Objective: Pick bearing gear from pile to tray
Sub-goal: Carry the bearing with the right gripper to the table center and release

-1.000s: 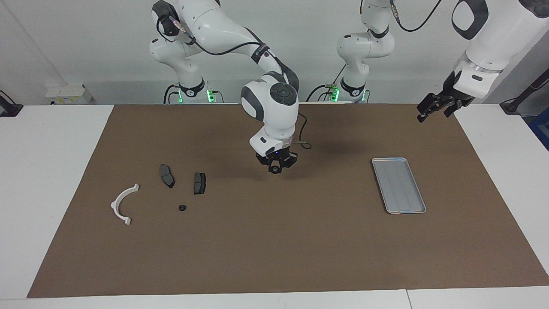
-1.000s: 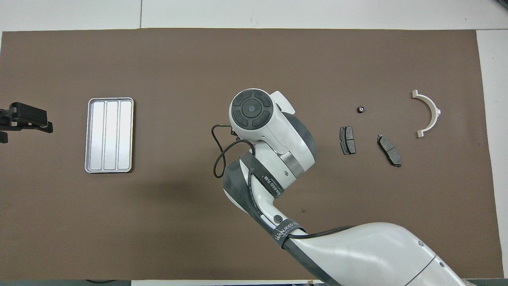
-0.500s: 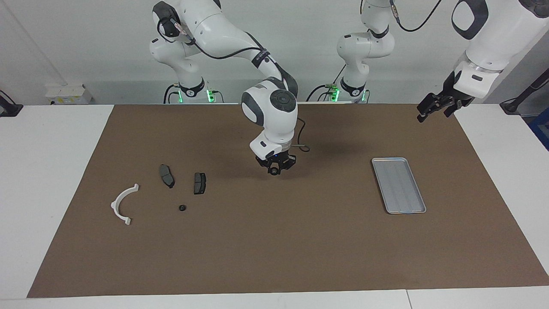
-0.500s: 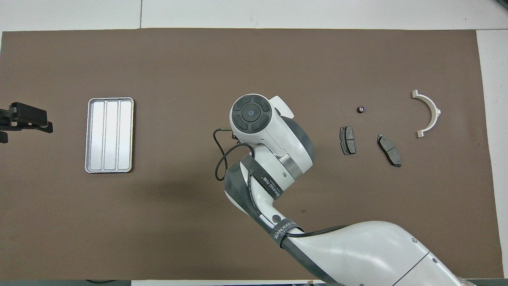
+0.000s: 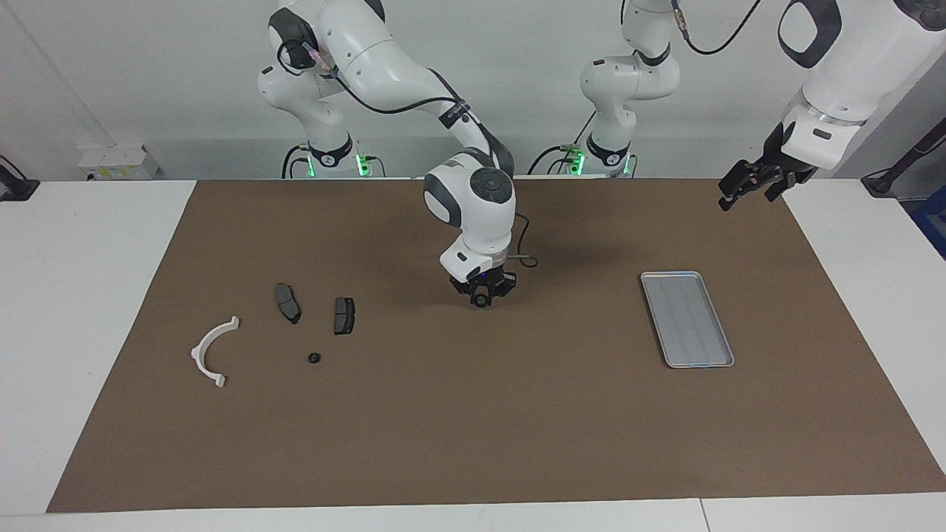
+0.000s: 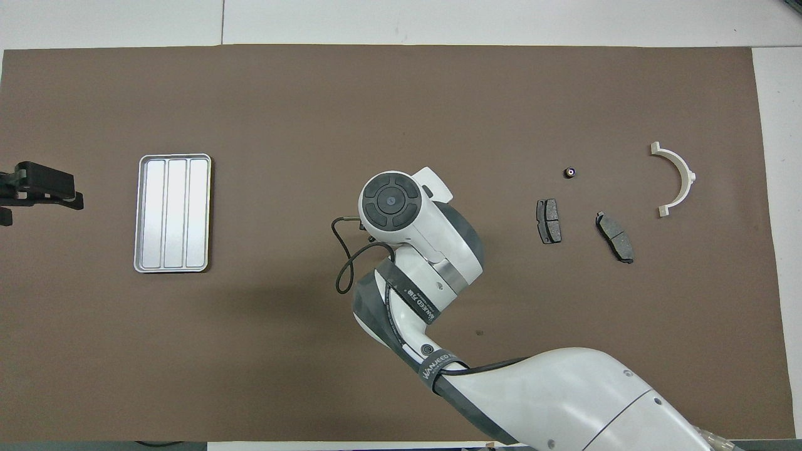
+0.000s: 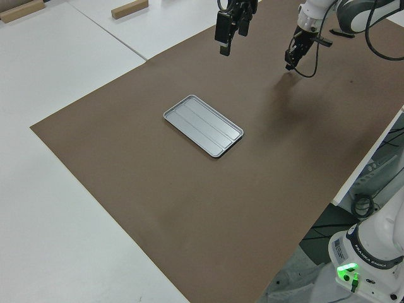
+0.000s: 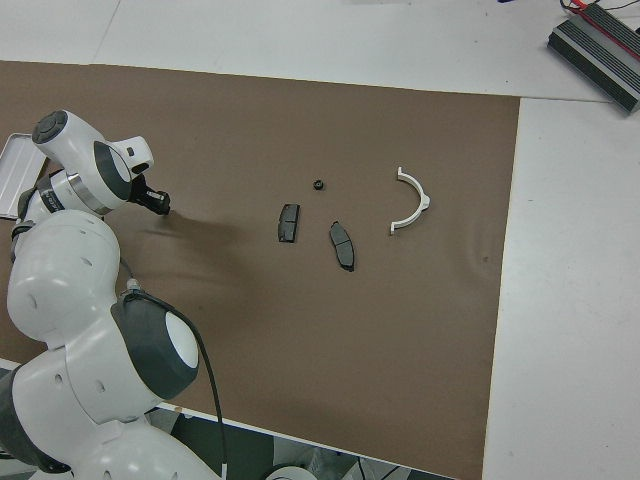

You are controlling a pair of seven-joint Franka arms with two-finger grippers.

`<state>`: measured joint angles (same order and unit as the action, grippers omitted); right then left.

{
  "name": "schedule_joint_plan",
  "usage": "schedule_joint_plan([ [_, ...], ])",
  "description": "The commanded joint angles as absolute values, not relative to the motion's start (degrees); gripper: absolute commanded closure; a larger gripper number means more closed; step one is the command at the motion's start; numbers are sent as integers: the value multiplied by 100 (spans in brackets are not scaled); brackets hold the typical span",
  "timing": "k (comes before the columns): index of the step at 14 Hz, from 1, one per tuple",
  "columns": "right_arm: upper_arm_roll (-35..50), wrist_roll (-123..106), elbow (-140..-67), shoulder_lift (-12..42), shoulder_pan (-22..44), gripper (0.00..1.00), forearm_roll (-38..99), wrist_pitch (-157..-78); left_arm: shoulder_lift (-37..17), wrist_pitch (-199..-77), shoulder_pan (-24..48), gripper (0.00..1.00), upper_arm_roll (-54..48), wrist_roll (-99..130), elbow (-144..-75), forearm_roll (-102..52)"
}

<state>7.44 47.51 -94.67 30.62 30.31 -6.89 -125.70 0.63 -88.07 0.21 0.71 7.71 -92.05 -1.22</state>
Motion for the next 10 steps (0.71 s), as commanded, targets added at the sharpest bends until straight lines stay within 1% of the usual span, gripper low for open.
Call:
schedule_joint_plan([
  [1,756,4746,-9536,3102,3032,100,-589,-12762,246,-8921,-9,0,53,729,-9422,-167],
  [5,756,4746,-9554,3102,3032,100,-580,-12762,246,-8921,-9,0,53,729,-9422,-167],
  [8,756,4746,-9720,3094,3015,100,-580,-13024,237,-8921,-9,0,53,729,-9422,-167],
  [10,756,4746,-9747,3094,3015,100,-580,-13034,237,-8921,-9,0,53,729,-9422,-167],
])
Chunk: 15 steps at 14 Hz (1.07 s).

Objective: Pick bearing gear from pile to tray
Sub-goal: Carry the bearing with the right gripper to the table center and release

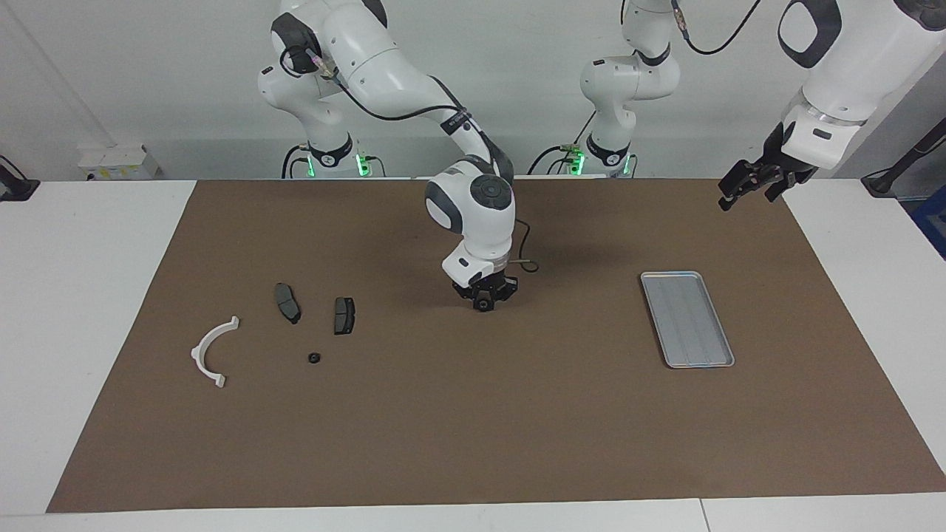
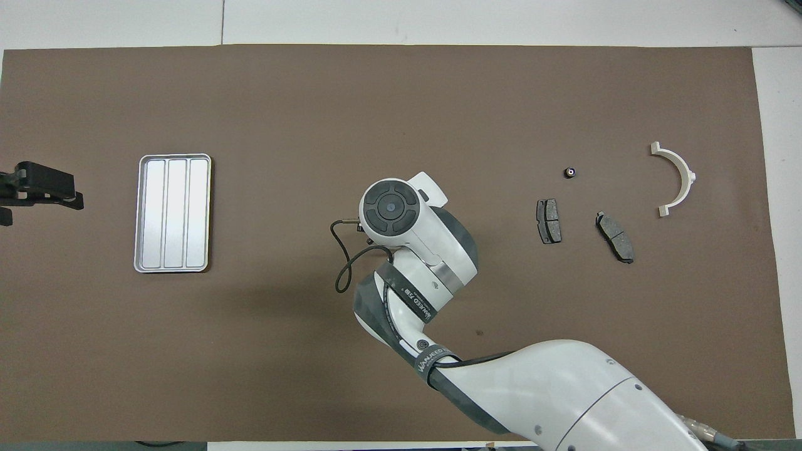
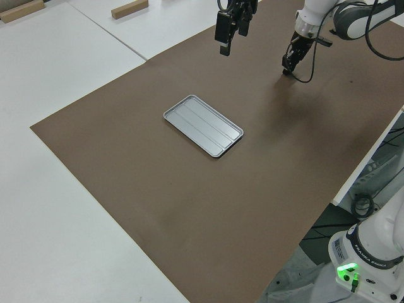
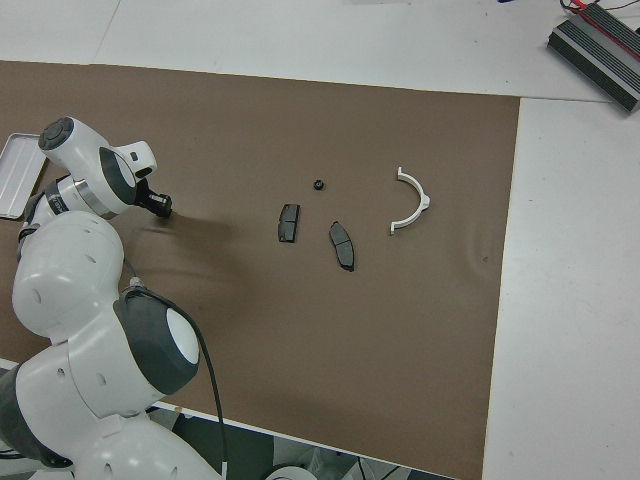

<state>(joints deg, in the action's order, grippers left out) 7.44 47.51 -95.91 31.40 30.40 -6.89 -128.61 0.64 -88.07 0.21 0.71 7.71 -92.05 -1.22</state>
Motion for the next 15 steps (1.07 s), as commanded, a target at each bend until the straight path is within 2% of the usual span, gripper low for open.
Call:
schedule_joint_plan([
  [1,756,4746,-9721,3094,3015,98,-580,-12956,246,-8921,-9,0,53,729,-9422,-167],
  [2,747,4755,-9668,3085,3015,58,-580,-12859,237,-8921,-9,0,53,729,-9422,-167],
  [3,747,4755,-9572,3076,2997,41,-580,-12702,246,-8921,-9,0,53,729,-9422,-167],
  [4,747,4746,-9302,3076,2954,32,-580,-12413,237,-8921,-9,0,53,729,-9422,-167],
  [6,756,4702,-8704,3067,2761,27,-580,-11710,246,-8921,-9,0,53,729,-9422,-167],
  [8,765,4458,-8386,2805,2366,25,-571,-11252,246,-8921,-9,0,44,729,-9422,-167],
  [11,756,2959,-8385,2409,1322,24,-343,-11127,237,-8956,-9,0,44,730,-9422,-167],
  [15,747,1330,-8595,2364,354,24,-360,-11241,255,-8886,96,0,18,756,-9457,-167],
])
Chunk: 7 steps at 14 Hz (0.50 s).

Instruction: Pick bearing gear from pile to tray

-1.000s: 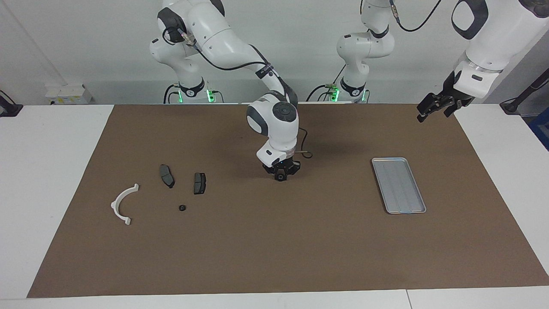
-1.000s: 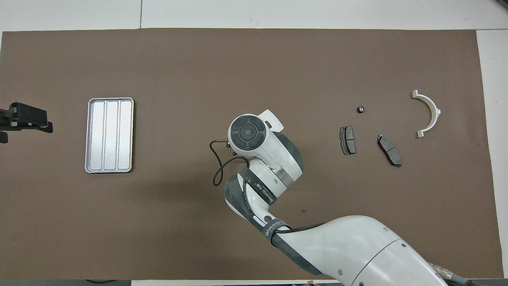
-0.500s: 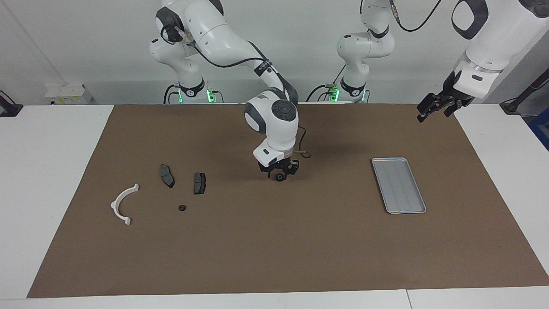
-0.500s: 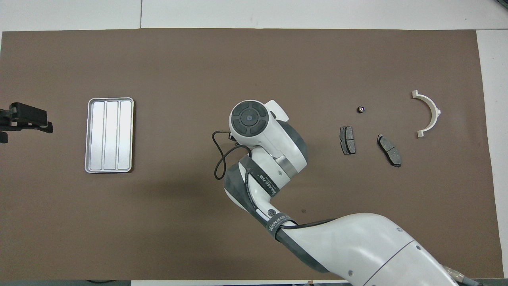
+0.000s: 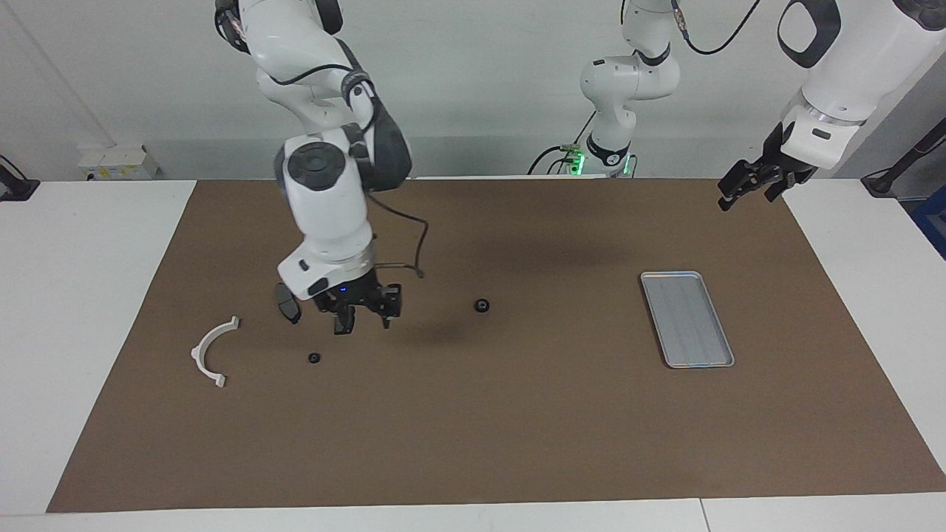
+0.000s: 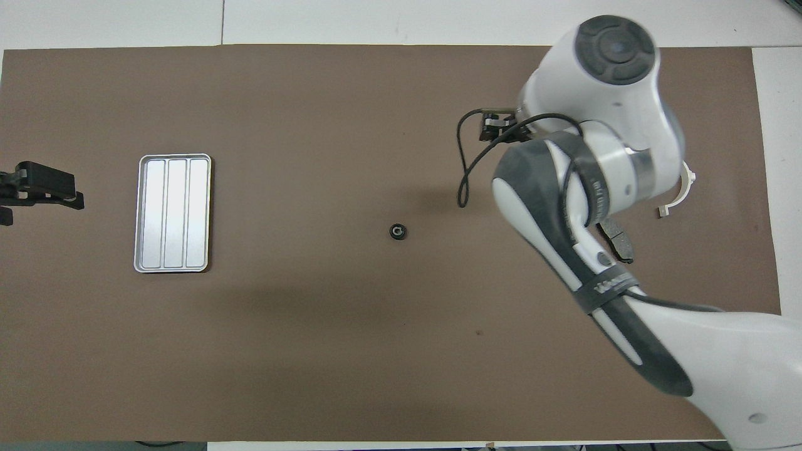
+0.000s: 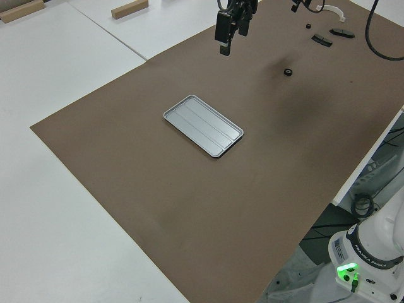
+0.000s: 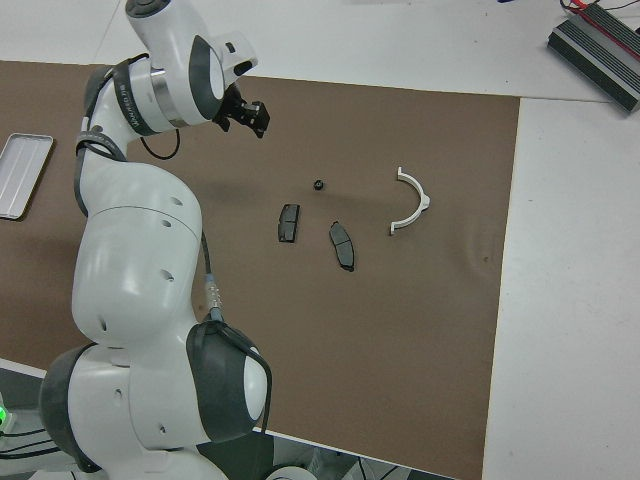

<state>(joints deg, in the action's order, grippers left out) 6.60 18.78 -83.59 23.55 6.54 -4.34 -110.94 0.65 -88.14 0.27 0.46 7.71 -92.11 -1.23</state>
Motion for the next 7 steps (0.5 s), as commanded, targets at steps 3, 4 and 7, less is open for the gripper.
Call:
schedule_joint_plan([
  [3,747,643,-9094,2233,1,24,-360,-11635,325,-9139,385,0,9,1035,-9633,-167],
  [4,747,624,-9358,2189,-96,24,-360,-11915,360,-9219,526,0,9,1298,-9772,-167],
  [7,738,519,-9668,2232,-193,24,-360,-12313,344,-9492,1290,0,9,1932,-9923,-193],
])
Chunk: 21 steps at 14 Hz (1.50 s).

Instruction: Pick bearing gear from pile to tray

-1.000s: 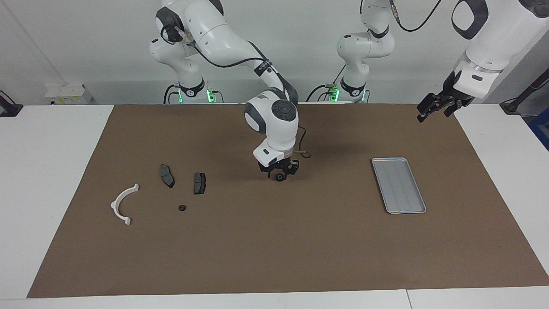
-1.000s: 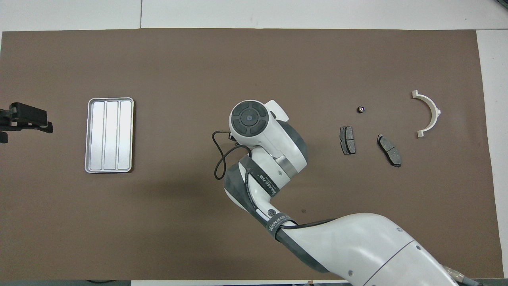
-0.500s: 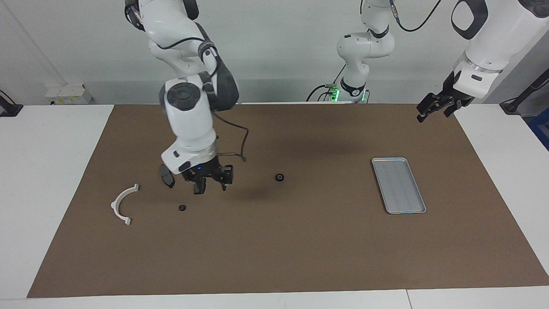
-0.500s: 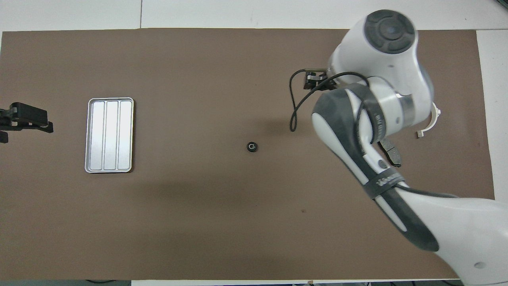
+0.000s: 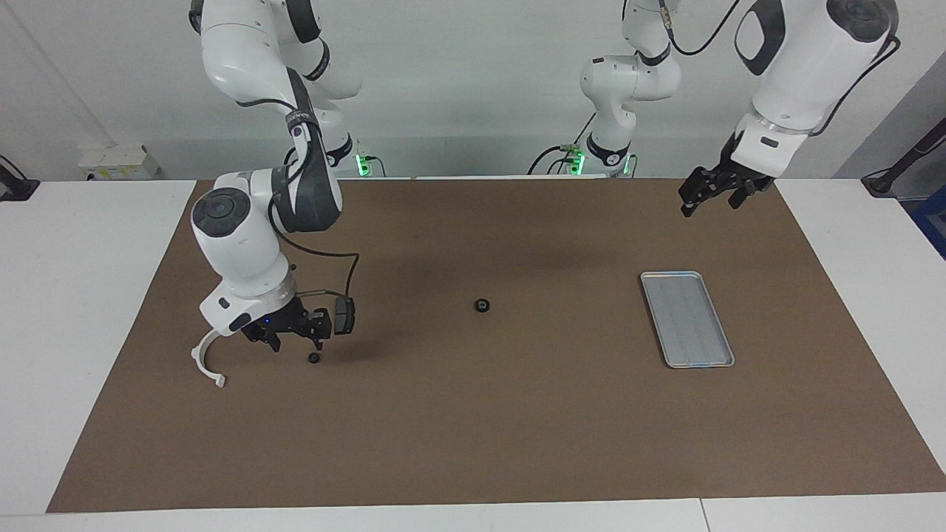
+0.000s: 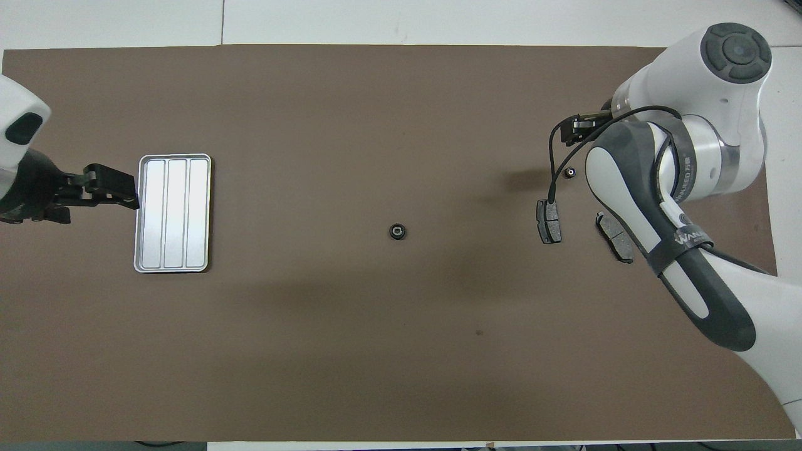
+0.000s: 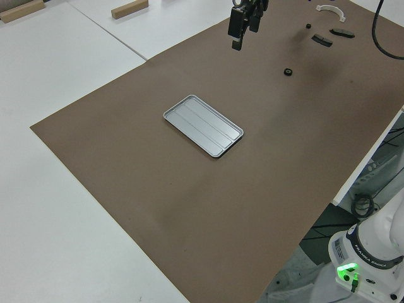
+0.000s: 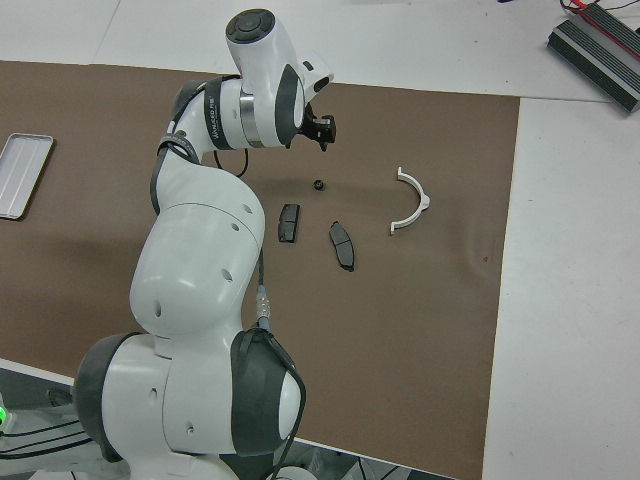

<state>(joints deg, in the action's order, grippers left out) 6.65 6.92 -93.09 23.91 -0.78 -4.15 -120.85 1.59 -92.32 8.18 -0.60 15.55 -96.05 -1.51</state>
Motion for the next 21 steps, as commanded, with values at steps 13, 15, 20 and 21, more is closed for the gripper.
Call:
schedule_joint_plan([
  [13,738,501,-10256,2435,-176,25,-422,-12998,-3621,-10350,3567,0,88,4886,-6925,-290],
  [15,738,492,-10379,2443,-202,25,-422,-13174,-3612,-10852,3752,0,88,5454,-7328,-316],
  [20,738,440,-10450,2522,-220,25,-431,-13298,-3322,-11690,3841,0,70,5511,-8481,-290],
  [21,738,379,-10476,2540,-228,25,-431,-13307,-3305,-11585,3841,0,70,5502,-8516,-290],
])
